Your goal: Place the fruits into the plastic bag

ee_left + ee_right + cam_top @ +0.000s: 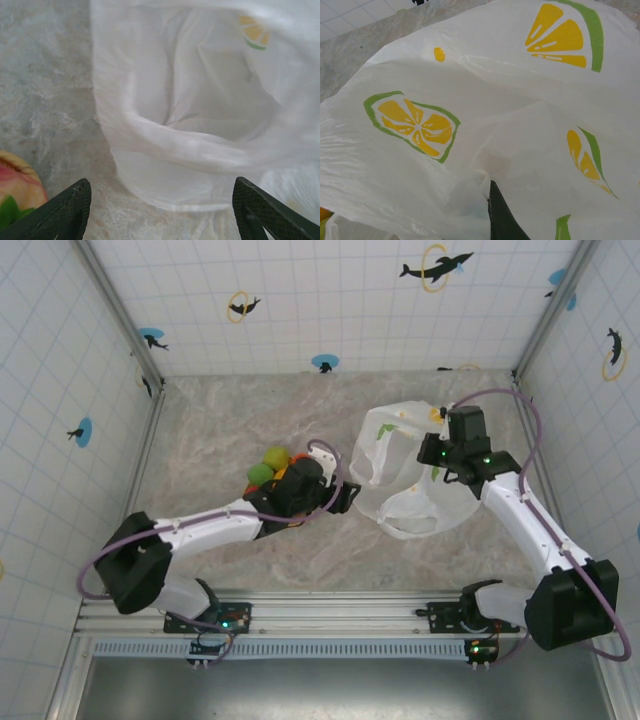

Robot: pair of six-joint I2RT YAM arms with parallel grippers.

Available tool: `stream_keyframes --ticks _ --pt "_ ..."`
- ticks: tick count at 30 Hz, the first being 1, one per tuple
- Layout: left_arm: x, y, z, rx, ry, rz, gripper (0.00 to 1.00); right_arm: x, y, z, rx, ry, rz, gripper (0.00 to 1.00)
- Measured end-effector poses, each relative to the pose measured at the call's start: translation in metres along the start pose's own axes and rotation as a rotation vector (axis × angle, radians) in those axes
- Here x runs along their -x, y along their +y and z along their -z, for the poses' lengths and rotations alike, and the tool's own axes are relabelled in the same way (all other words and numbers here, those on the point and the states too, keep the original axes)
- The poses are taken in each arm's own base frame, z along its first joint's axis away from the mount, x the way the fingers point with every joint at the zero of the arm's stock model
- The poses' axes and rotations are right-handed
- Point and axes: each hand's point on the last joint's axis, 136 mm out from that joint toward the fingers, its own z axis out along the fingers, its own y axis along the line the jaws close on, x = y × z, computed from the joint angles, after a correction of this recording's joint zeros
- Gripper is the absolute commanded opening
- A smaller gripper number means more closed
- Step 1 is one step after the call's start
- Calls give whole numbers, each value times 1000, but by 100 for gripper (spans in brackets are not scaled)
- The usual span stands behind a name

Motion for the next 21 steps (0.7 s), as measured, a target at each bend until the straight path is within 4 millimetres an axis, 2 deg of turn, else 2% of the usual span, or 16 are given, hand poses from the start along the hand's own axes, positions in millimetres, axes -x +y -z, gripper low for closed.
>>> stream_keyframes --ticks 3,8,16,21 --pt "12 -6 13 0 -47 -51 74 0 -1 -1 0 -4 -9 0" --pt "22 15 32 127 -78 -69 79 -1 -2 -4 7 -7 -21 0" --pt "4 65 57 279 20 22 82 -5 -1 -9 20 1 -29 0" --pt "-21 71 60 299 152 6 83 -2 0 -10 26 -10 -31 0"
